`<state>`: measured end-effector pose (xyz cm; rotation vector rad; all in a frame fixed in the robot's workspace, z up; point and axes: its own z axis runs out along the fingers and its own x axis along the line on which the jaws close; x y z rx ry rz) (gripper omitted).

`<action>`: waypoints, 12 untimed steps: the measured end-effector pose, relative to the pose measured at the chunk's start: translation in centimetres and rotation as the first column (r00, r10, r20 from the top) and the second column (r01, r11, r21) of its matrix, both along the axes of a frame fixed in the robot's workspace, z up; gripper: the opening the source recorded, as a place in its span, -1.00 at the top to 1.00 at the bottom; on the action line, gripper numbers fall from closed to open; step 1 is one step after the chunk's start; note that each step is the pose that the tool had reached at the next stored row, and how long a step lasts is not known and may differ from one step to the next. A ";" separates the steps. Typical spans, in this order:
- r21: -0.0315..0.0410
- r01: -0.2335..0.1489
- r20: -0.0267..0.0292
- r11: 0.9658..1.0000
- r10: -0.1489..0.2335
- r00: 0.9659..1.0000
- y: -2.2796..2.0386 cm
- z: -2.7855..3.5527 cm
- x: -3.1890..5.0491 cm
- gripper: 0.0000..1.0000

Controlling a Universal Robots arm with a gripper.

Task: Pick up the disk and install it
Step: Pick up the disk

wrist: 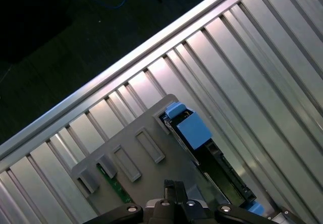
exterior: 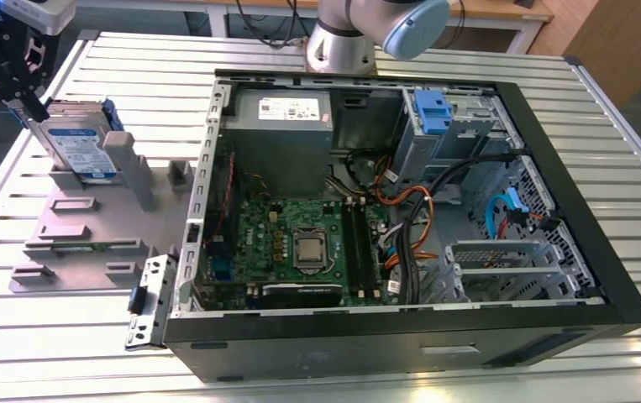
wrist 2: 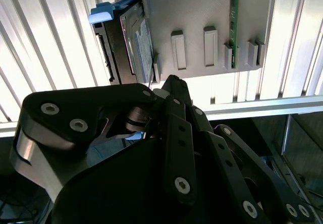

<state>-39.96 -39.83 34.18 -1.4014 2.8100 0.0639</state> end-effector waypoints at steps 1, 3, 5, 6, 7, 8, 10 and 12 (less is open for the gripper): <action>0.000 -0.001 0.000 1.000 0.001 1.000 0.00 0.00 0.00 0.79; 0.000 -0.002 0.000 1.000 0.002 1.000 0.00 0.00 0.00 0.79; 0.000 -0.003 0.000 1.000 0.003 1.000 0.00 0.00 0.00 0.79; 0.000 -0.003 0.000 1.000 0.003 1.000 0.00 0.00 0.00 0.79; 0.000 -0.004 0.000 1.000 0.004 1.000 0.00 0.00 0.00 0.79; 0.000 -0.005 0.000 1.000 0.005 1.000 0.00 0.00 0.00 0.79; 0.000 -0.006 0.000 1.000 0.006 1.000 0.00 0.00 0.00 0.79; 0.000 -0.007 0.000 1.000 0.007 1.000 0.00 0.00 0.00 0.79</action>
